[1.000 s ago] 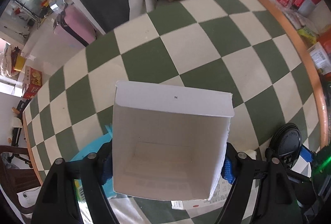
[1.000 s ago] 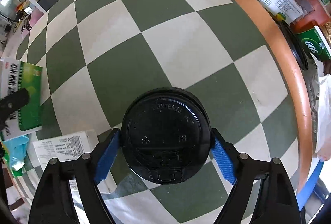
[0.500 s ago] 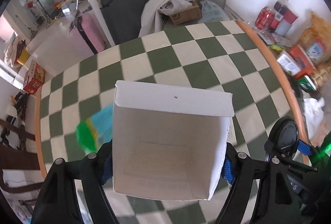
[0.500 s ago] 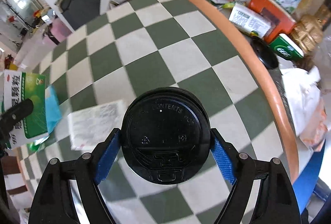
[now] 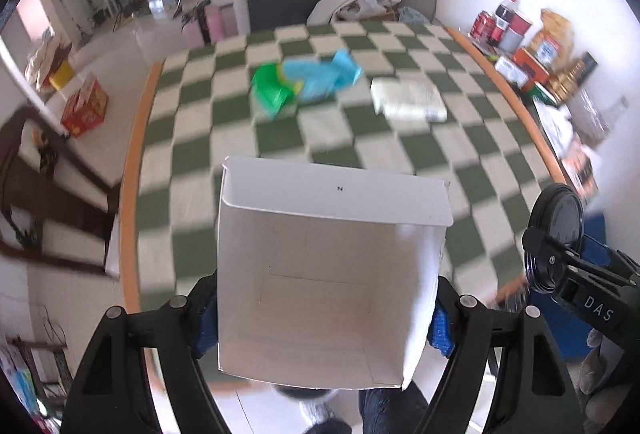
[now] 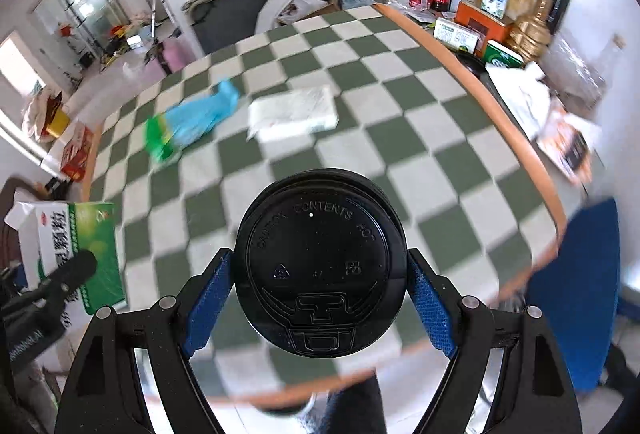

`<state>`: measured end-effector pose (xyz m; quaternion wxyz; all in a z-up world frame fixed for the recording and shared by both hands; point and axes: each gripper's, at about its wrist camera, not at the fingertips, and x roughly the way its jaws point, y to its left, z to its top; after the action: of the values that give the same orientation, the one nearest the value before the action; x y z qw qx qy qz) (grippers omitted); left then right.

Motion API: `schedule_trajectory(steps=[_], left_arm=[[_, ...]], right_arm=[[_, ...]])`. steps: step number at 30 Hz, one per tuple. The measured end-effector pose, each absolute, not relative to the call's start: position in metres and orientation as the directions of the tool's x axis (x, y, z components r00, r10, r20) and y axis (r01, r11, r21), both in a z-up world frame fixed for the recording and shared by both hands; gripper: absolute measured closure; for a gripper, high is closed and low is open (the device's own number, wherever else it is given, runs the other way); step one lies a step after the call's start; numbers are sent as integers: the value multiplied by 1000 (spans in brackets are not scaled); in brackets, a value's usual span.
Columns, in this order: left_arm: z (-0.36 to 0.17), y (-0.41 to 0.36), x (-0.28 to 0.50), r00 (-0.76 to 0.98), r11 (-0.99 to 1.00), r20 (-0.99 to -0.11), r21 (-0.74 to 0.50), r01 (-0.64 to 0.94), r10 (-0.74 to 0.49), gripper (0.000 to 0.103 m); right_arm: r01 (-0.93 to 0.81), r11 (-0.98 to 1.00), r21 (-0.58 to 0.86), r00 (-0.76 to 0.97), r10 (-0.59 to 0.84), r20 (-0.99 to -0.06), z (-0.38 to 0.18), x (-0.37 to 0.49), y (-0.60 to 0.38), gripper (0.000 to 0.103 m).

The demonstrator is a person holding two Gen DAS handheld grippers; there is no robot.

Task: Collect trash
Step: 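Carry white box and black lid to the bin and release both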

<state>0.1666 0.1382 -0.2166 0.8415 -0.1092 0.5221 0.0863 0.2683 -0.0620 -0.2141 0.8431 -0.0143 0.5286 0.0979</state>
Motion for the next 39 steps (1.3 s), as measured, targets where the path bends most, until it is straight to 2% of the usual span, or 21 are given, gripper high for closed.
schedule_trajectory(steps=[7, 14, 22, 26, 29, 30, 33, 36, 38, 39], left_arm=[[-267, 146, 54, 330, 942, -944, -126, -310, -18, 26], [-360, 145, -16, 202, 903, -976, -152, -403, -75, 26], [-526, 147, -29, 72, 857, -984, -178, -483, -163, 26], [-622, 148, -17, 22, 827, -963, -244, -506, -270, 25], [-685, 149, -12, 1, 793, -941, -285, -538, -338, 21], [-704, 150, -11, -14, 796, -944, -271, -541, -330, 16], [-735, 152, -13, -31, 796, -953, -234, -557, -302, 0], [-749, 157, -20, -40, 786, -958, -209, -582, -284, 0], [-748, 161, -27, -41, 791, -969, -174, -586, -244, 0], [-746, 162, -30, -43, 798, -976, -149, -584, -214, 0]], right_arm=[[-238, 969, 60, 358, 145, -922, -236, 130, -54, 18], [-292, 953, 79, 178, 135, -975, -322, 44, -58, 18], [-249, 950, 187, -78, 172, -982, -492, 4, -76, 17], [-195, 955, 224, -136, 200, -970, -587, 8, -81, 17], [-171, 952, 256, -177, 226, -958, -654, 13, -77, 16], [-171, 948, 268, -196, 234, -952, -681, 15, -74, 15], [-155, 939, 308, -250, 265, -931, -742, 18, -65, 13], [-136, 925, 355, -321, 297, -899, -799, 16, -52, 8], [-133, 926, 353, -339, 292, -894, -819, 15, -48, 0], [-131, 929, 347, -338, 287, -896, -827, 14, -48, 0]])
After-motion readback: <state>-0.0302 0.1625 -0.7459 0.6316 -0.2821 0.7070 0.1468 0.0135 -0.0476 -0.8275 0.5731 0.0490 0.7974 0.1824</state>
